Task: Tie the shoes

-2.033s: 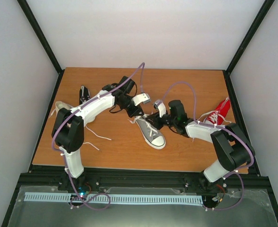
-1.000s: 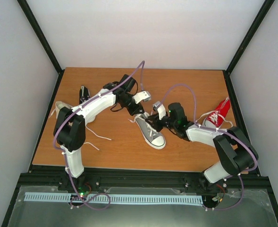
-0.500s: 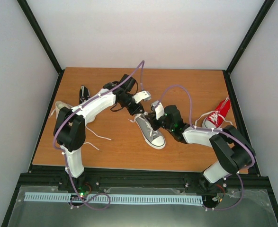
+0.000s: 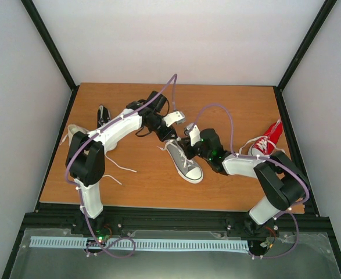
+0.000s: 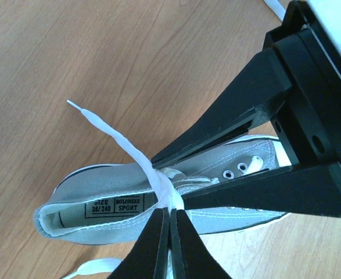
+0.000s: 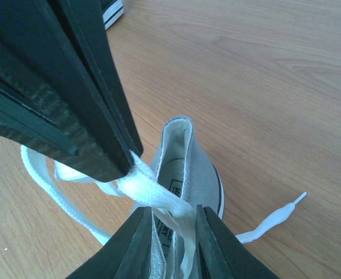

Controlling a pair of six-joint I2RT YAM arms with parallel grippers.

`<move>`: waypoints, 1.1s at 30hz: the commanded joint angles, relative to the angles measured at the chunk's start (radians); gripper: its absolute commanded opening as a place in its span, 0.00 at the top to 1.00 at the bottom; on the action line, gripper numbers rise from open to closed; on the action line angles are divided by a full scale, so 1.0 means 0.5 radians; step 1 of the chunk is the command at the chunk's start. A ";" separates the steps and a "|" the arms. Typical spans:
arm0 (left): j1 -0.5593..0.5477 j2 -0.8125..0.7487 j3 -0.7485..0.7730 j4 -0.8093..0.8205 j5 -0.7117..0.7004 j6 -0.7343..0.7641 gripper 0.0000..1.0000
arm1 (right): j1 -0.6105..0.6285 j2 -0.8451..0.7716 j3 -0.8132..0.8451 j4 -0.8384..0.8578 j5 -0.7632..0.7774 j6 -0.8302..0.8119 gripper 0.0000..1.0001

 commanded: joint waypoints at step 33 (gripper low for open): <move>0.008 0.008 0.041 0.060 -0.100 -0.035 0.99 | 0.043 -0.036 0.165 -0.281 -0.262 0.101 0.97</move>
